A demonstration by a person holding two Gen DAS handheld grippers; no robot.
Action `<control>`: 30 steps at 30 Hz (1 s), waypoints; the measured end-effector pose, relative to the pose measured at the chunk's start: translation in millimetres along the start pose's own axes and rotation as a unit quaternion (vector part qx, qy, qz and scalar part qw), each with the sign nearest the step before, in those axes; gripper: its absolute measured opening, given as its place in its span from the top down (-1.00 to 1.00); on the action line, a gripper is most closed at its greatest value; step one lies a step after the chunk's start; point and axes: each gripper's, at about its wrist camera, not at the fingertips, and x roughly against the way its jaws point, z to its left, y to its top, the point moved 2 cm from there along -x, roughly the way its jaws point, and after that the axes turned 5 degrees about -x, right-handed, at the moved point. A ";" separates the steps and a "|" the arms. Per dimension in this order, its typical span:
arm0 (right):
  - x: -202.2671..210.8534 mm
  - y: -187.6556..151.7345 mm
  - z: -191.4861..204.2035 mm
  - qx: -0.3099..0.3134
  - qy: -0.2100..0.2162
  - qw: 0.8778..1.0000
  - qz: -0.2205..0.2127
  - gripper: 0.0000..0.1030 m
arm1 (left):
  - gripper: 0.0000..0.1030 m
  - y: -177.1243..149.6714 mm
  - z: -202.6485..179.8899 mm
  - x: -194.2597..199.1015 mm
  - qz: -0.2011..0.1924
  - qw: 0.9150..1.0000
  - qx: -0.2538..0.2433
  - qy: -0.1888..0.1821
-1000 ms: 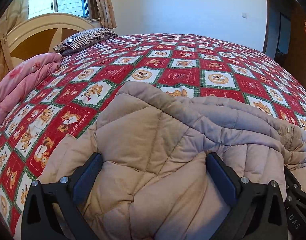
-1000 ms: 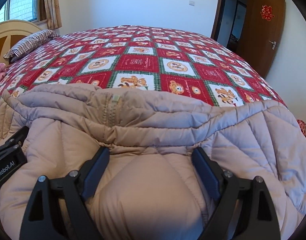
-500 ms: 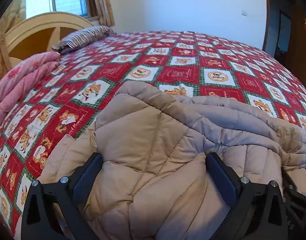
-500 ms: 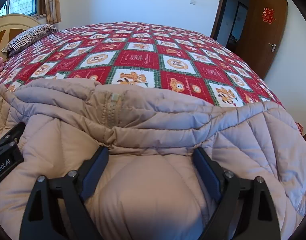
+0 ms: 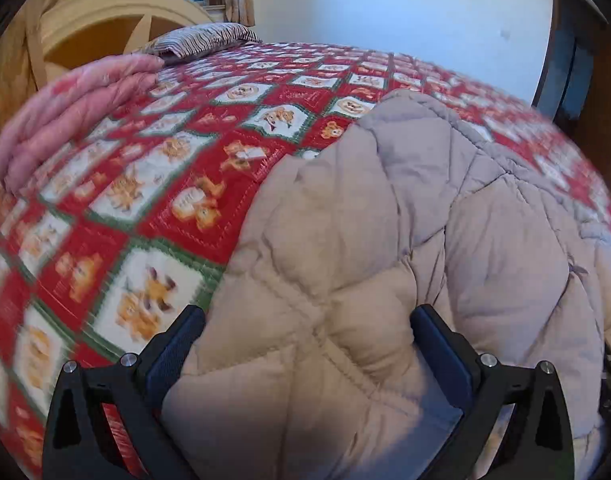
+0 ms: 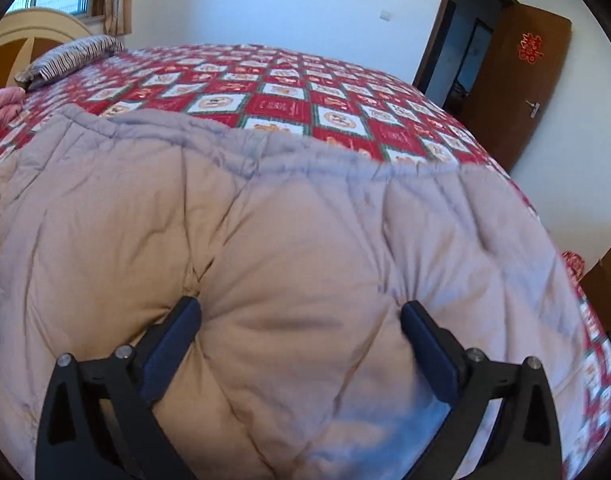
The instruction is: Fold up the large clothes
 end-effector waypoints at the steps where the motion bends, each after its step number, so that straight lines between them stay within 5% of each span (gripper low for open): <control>1: -2.2 -0.1 1.0 0.001 0.000 1.000 0.001 -0.99 | -0.98 -2.2 1.1 2.5 -0.008 1.000 0.001 0.003; 6: -11.7 5.5 1.3 0.006 0.008 1.000 0.024 -1.00 | -0.98 -20.5 20.1 31.0 -0.011 0.999 0.040 -0.023; 10: 26.0 -5.4 -4.2 0.003 0.020 1.000 0.023 -1.00 | -0.98 -38.1 46.6 59.2 -0.035 0.993 0.098 -0.049; 15: 68.4 -46.9 4.2 0.012 0.021 1.000 -0.005 -1.00 | -0.98 -46.8 41.9 28.6 0.025 0.984 0.139 -0.108; 17: 59.1 -59.6 8.6 0.022 0.013 1.000 -0.007 -1.00 | -0.98 -43.4 34.1 28.5 0.004 0.987 0.124 -0.102; 22: 46.8 -65.7 13.8 0.024 0.004 0.999 -0.025 -1.00 | -0.97 -41.9 31.2 24.8 -0.015 0.978 0.138 -0.155; 23: 47.1 -66.0 15.1 0.027 0.000 0.999 -0.027 -1.00 | -0.93 -42.0 31.7 25.7 -0.021 0.975 0.143 -0.167; 25: 47.5 -65.5 16.7 0.029 -0.003 0.999 -0.028 -1.00 | -0.31 -42.8 31.8 27.1 -0.025 0.970 0.148 -0.190; 28: 48.9 -65.9 16.9 0.023 0.004 0.999 -0.032 -1.00 | 0.06 -41.7 29.0 31.6 -0.031 0.961 0.154 -0.228; 30: 48.9 -66.1 16.4 0.020 0.006 0.999 -0.034 -1.00 | 0.10 -38.3 23.2 37.6 -0.039 0.960 0.141 -0.239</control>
